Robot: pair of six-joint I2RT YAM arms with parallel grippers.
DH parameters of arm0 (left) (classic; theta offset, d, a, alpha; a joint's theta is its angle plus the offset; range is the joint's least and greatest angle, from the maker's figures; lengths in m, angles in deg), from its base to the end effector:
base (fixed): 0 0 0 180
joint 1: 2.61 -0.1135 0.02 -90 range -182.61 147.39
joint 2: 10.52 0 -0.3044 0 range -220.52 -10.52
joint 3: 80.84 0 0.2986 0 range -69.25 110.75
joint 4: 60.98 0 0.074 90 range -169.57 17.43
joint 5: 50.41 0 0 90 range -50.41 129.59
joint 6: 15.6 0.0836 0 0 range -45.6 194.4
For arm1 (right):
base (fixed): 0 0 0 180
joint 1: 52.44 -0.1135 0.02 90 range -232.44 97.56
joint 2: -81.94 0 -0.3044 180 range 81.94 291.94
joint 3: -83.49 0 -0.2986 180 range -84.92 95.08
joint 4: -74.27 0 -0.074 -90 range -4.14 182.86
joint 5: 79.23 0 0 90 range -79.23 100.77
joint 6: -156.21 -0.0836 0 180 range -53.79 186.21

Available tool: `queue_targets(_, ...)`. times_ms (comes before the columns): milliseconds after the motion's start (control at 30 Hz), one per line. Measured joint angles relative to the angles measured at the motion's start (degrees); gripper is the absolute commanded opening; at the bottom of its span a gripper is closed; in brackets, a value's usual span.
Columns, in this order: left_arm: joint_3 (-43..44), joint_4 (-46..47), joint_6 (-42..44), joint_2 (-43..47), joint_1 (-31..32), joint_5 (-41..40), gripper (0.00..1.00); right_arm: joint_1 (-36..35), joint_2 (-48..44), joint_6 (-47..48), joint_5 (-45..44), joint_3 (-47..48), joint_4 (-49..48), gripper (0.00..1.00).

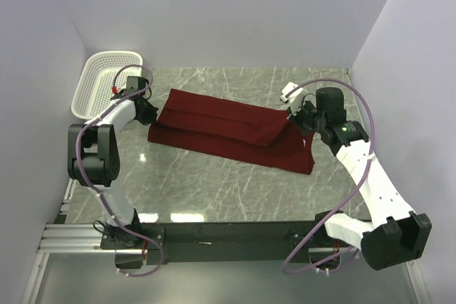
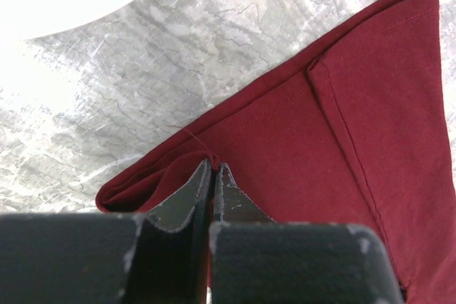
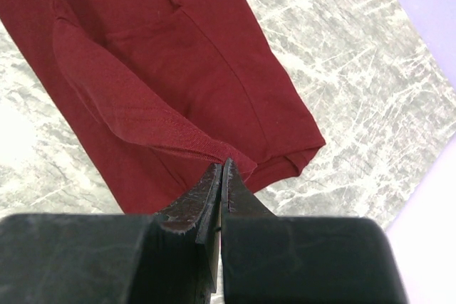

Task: Fold and stack the t-shirts
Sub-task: Fold the tshirt

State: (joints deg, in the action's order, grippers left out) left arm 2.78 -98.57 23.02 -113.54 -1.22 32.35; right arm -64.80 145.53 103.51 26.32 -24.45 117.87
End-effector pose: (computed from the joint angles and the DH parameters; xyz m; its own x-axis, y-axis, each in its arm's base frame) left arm 0.4558 -0.0005 0.1793 -0.4884 -0.7634 -0.4226 -0.6828 0.6359 -0.3597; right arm 0.2944 0.0875 0.3412 -0.1924 -0.6398 -0.7441 -0.6750 0.6366 -0.3729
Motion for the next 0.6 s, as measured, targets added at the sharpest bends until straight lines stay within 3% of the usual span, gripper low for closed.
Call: queue_targets(600,3.13,-0.44,0.39,-3.87,0.37,0.11,0.01,0.94,3.50,-0.46,-0.09,0.72,-1.64,0.00)
